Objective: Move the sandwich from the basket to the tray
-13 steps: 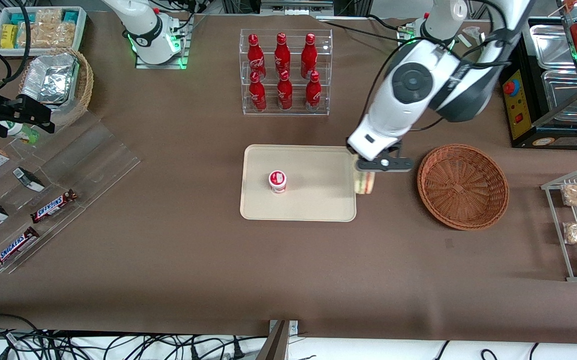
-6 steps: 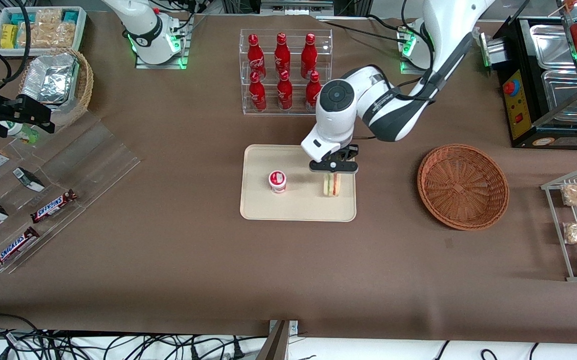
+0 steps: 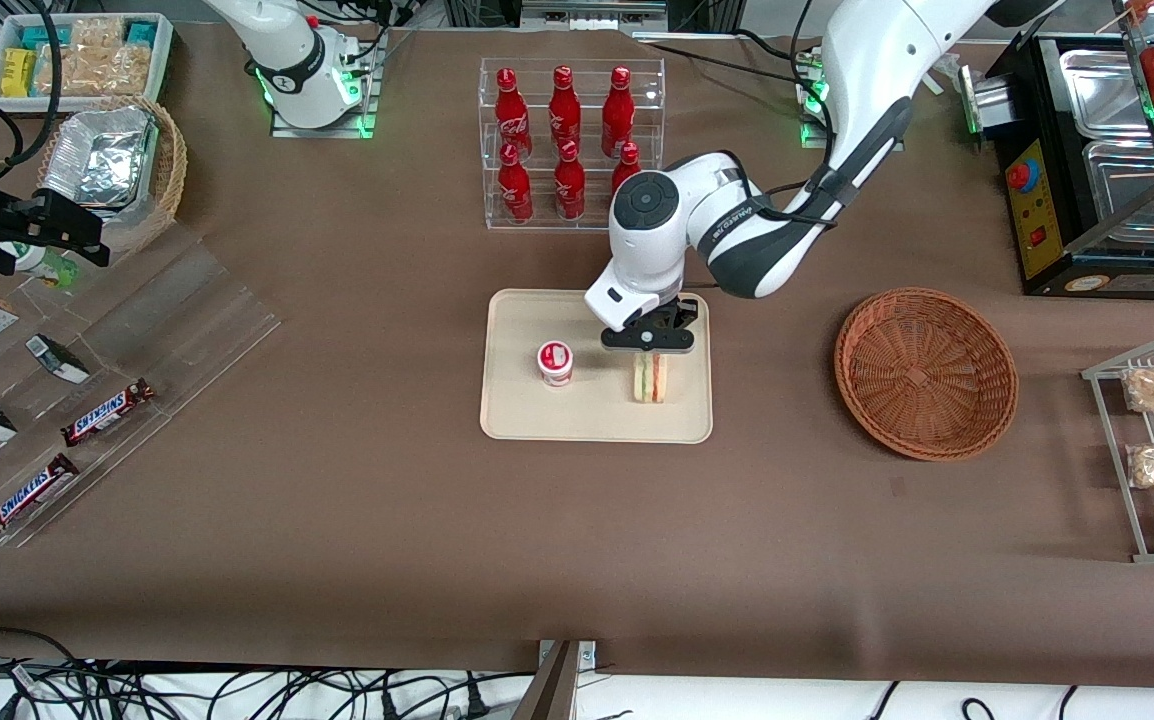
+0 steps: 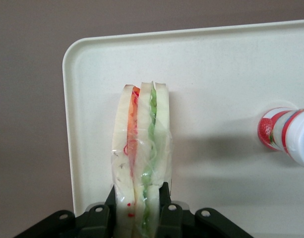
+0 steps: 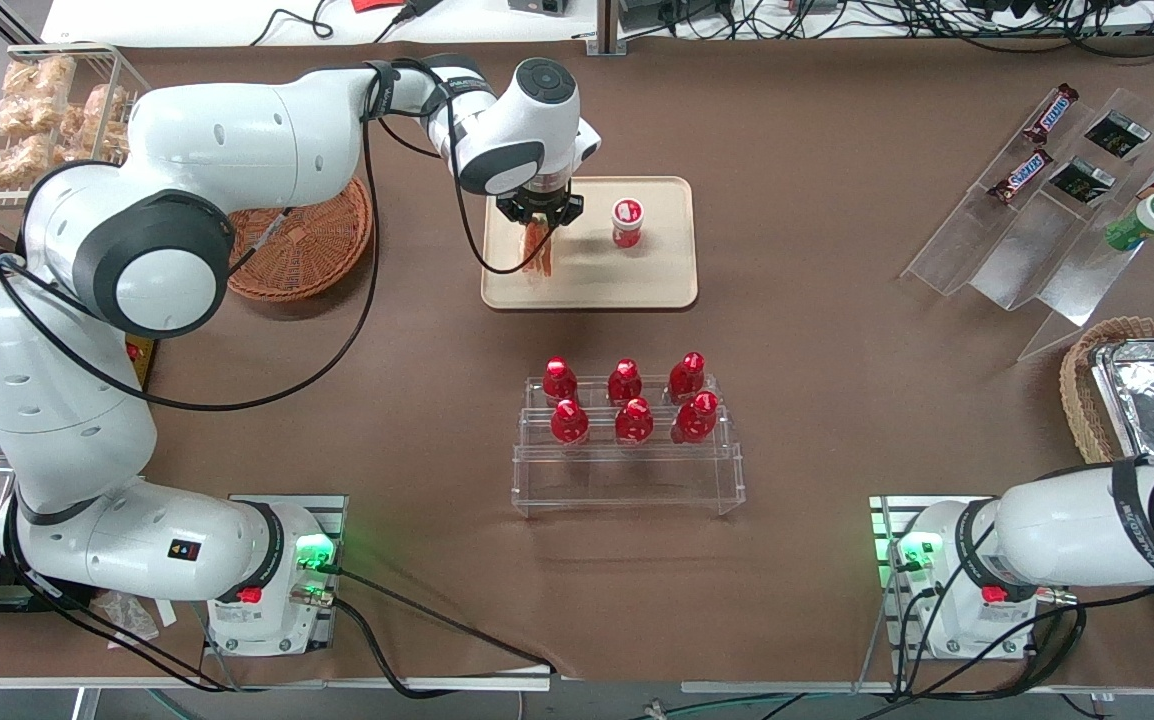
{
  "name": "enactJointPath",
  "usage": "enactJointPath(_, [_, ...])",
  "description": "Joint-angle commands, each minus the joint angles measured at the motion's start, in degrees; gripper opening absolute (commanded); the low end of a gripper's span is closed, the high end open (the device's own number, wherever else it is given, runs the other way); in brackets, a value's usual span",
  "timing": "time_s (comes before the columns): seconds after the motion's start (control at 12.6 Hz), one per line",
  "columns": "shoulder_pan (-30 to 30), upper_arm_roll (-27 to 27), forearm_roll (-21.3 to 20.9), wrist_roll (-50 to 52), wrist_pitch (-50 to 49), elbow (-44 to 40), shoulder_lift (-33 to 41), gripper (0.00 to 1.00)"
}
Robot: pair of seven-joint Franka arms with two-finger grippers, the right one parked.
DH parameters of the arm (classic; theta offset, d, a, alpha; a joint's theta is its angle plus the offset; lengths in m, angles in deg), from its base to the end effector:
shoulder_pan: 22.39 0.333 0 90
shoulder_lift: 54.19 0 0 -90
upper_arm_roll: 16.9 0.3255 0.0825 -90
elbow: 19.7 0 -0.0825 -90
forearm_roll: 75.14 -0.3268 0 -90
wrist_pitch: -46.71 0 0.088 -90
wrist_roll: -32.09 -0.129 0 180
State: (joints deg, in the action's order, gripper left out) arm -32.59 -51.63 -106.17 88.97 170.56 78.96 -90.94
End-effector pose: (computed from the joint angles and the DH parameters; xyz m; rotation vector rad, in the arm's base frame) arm 0.4897 -0.3837 0.2803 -3.0455 0.0458 -0.0492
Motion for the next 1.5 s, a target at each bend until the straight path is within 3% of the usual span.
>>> enactJointPath(0.0, [-1.0,0.0,-2.1,1.4,-0.3,-2.3,-1.8,0.34])
enactJointPath(0.24, [-1.1,0.0,-4.8,4.0,-0.3,-2.3,-2.6,0.35])
enactJointPath(0.48, [-1.1,0.0,-4.9,4.2,-0.3,-2.3,-2.8,0.46])
enactJointPath(0.55, [-1.1,0.0,-4.9,4.2,-0.3,-2.3,-2.9,0.57])
enactJointPath(0.63, [-1.1,0.0,-4.9,4.2,-0.4,-2.3,-2.9,0.62])
enactJointPath(0.71, [-1.1,0.0,-4.8,4.2,-0.4,-2.3,-2.9,0.74])
enactJointPath(0.79, [-1.0,-0.1,-4.8,4.3,-0.3,-2.4,-2.8,0.98])
enactJointPath(1.35, [-0.2,-0.6,-3.2,4.4,-5.0,-7.9,3.4,1.0])
enactJointPath(1.43, [0.1,-0.4,-1.1,4.6,-8.7,-9.4,5.4,1.0])
